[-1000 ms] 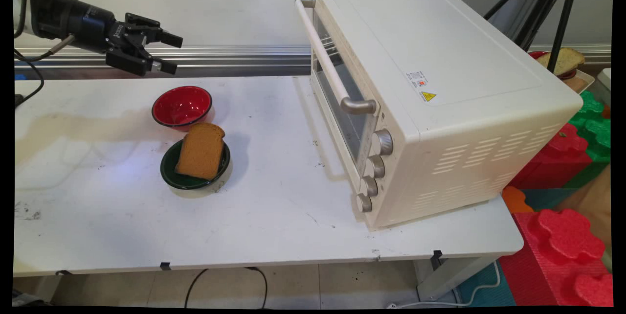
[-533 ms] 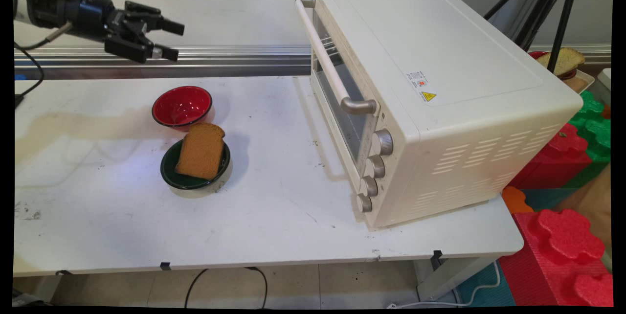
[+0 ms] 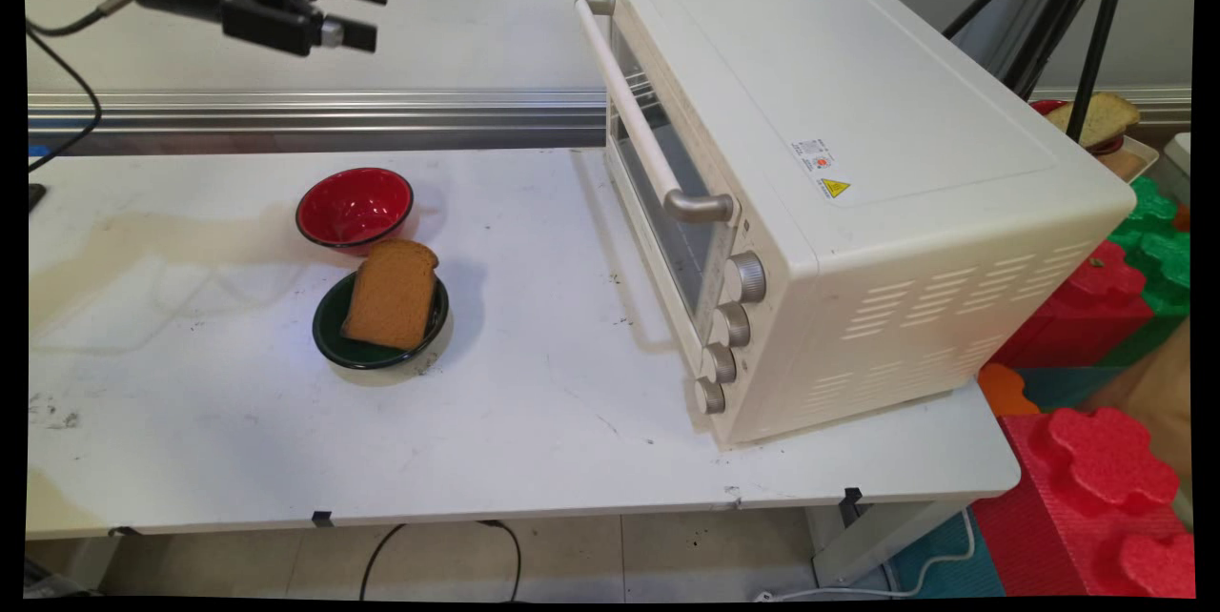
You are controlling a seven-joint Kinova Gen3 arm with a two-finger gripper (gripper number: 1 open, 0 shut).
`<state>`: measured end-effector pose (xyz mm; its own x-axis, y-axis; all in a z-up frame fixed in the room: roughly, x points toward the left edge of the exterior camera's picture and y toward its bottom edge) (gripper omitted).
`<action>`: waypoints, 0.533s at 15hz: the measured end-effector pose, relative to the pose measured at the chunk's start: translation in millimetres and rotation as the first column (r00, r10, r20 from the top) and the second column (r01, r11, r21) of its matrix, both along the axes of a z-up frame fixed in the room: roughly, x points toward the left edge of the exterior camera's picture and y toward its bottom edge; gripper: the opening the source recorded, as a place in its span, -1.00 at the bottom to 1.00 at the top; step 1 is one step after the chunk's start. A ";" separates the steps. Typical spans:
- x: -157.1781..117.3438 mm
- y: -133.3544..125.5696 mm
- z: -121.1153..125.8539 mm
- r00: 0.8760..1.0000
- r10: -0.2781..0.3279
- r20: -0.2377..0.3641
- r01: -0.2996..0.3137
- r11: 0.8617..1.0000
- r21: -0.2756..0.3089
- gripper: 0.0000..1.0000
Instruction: Open the oven
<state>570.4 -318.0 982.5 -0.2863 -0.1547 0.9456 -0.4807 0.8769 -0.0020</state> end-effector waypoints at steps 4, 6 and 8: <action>-25.7 -13.6 14.3 0.999 -0.008 -0.035 0.008 1.000 -0.018 1.00; -40.9 -22.4 19.5 0.999 -0.010 -0.046 0.009 1.000 -0.025 1.00; -59.4 -33.3 23.0 0.999 -0.017 -0.045 0.015 0.999 -0.038 1.00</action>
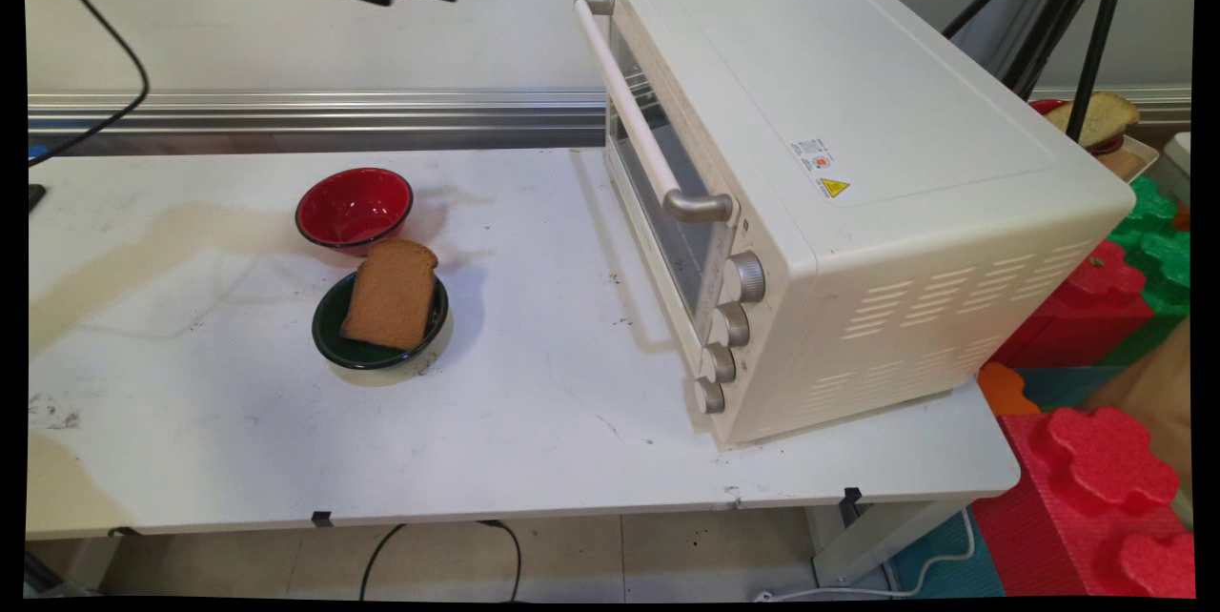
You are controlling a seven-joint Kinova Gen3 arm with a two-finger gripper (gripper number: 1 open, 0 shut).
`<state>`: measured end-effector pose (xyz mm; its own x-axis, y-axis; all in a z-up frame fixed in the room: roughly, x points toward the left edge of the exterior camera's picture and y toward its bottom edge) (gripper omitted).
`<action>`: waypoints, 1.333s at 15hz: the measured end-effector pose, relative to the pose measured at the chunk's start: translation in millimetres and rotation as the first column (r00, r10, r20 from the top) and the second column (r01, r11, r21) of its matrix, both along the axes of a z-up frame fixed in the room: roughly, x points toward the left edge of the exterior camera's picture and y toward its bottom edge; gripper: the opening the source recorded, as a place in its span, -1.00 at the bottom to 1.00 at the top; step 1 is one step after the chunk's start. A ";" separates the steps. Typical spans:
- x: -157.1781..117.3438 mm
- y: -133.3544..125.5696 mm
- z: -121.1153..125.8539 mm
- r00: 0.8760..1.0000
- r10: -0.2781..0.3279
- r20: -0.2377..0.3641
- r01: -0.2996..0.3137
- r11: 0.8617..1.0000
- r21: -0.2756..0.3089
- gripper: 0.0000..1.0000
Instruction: Open the oven
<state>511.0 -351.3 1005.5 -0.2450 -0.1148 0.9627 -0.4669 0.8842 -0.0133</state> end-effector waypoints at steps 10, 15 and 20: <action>-65.4 -44.0 -9.2 0.997 -0.019 0.075 0.021 0.999 -0.025 1.00; -86.9 -58.4 -19.0 0.993 -0.026 0.119 0.029 0.999 -0.016 1.00; -97.8 -66.1 -25.9 0.989 -0.033 0.144 0.035 0.999 -0.010 -1.00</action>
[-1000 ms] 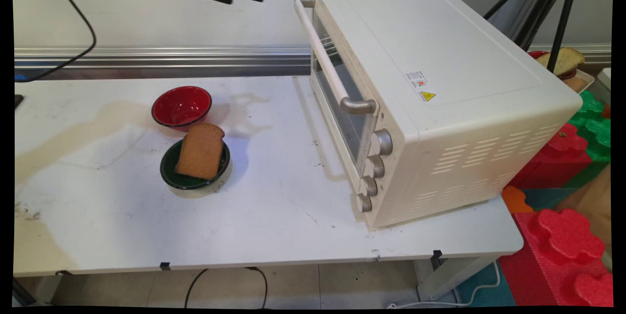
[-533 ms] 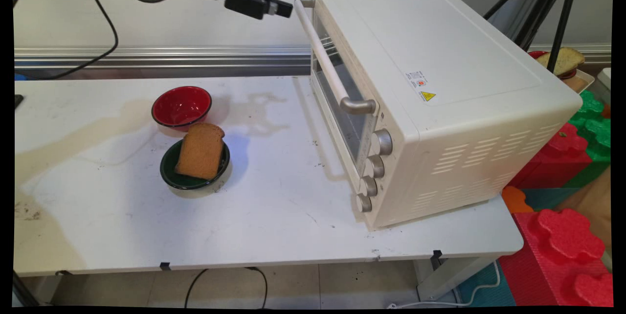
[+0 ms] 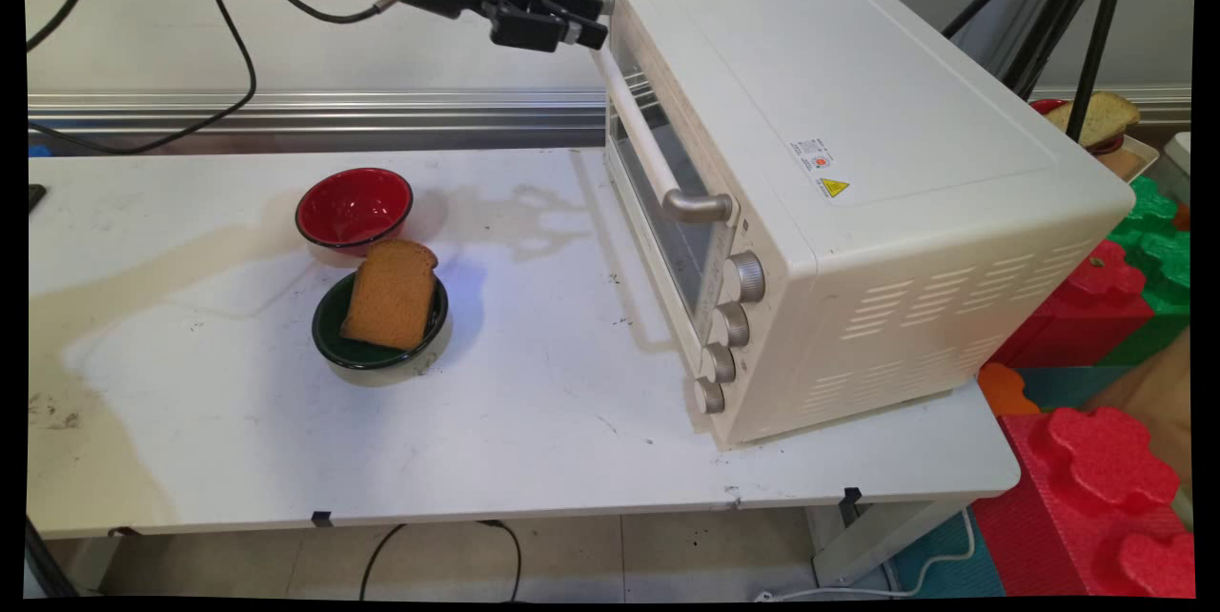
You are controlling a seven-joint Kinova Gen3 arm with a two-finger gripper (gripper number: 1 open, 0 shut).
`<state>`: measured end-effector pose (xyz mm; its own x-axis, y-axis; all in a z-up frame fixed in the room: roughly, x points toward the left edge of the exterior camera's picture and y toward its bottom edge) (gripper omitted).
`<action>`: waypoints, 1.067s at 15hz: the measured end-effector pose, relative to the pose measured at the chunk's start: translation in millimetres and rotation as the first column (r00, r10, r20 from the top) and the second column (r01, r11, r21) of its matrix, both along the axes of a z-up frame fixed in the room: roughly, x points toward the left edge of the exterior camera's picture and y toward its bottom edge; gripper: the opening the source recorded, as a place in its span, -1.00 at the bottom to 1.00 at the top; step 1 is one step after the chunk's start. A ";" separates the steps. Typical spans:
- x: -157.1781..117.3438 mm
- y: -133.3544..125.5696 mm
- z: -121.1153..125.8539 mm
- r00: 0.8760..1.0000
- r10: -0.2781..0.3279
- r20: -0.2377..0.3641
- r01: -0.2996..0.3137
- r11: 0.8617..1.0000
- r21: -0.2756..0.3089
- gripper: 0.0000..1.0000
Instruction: Open the oven
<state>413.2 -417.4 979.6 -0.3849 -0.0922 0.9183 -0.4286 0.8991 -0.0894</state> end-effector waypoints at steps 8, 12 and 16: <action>-16.7 -9.8 -13.1 0.999 -0.011 0.036 0.010 1.000 0.016 -1.00; -24.9 -14.0 -17.6 0.999 -0.014 0.052 0.013 1.000 0.023 -1.00; -32.7 -17.7 -21.3 0.998 -0.015 0.063 0.013 0.999 0.030 -1.00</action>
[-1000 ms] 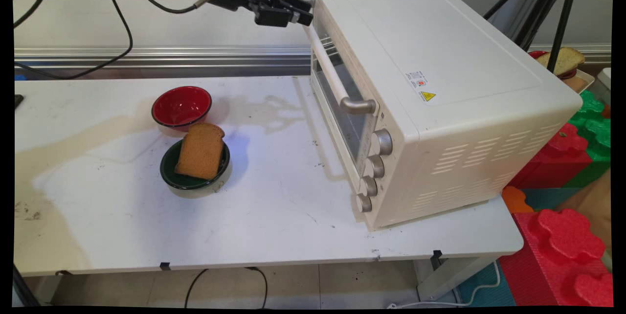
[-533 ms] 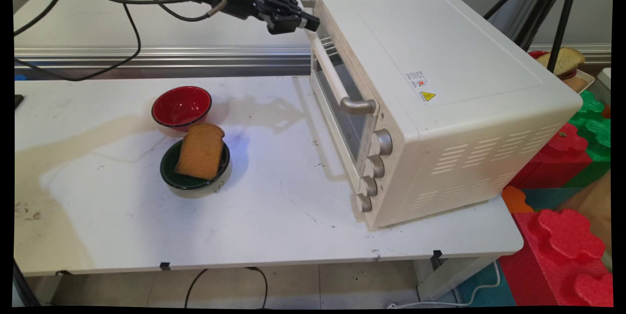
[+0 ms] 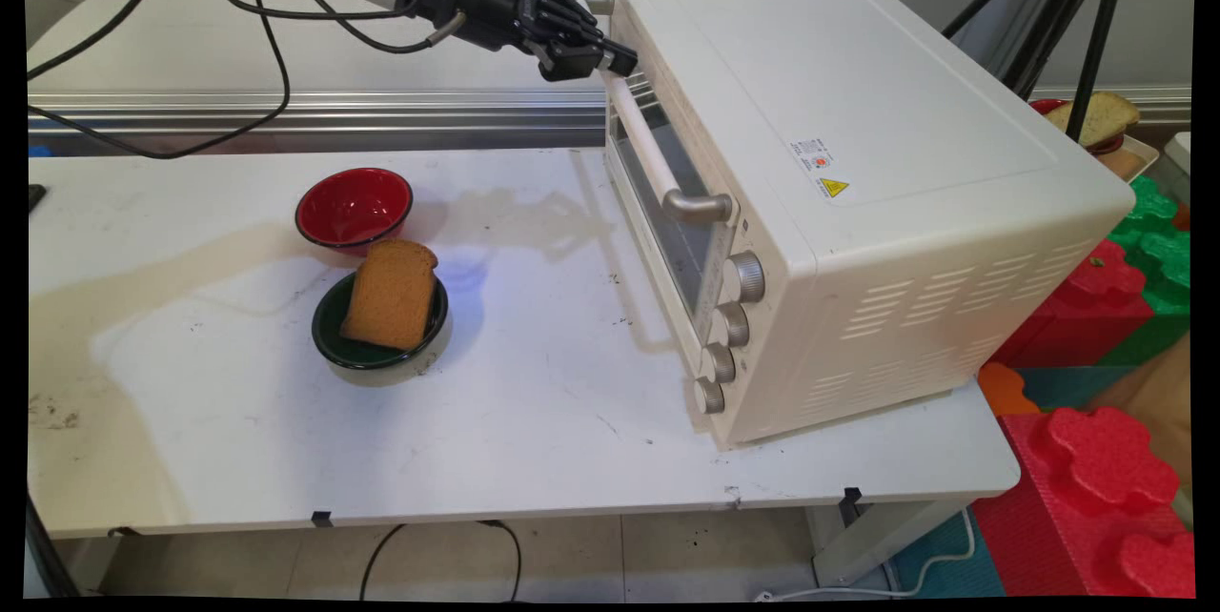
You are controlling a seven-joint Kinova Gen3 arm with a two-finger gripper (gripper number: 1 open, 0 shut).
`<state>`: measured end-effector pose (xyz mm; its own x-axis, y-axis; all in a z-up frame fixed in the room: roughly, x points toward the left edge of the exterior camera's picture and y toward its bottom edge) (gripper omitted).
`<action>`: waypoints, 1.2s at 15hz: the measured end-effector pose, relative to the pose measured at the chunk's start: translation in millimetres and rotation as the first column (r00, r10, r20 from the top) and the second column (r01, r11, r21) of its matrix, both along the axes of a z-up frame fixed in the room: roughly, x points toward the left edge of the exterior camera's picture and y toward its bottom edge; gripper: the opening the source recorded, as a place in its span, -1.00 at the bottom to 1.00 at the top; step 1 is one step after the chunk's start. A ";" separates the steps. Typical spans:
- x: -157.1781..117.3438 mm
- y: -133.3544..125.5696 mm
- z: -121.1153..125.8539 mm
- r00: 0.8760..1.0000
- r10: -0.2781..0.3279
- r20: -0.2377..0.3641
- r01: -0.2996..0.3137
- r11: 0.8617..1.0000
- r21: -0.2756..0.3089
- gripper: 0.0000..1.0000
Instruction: Open the oven
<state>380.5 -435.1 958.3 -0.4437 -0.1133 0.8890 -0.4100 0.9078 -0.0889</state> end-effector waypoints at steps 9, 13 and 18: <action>-7.7 -2.7 -9.3 1.000 -0.001 0.029 0.000 1.000 0.013 -1.00; -1.8 -0.6 -12.7 0.999 0.000 0.037 0.000 1.000 0.016 -1.00; 13.2 4.9 -19.5 0.998 -0.003 0.063 0.001 1.000 0.021 -1.00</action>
<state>393.7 -430.2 938.8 -0.4988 -0.1303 0.8569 -0.4024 0.9105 -0.0958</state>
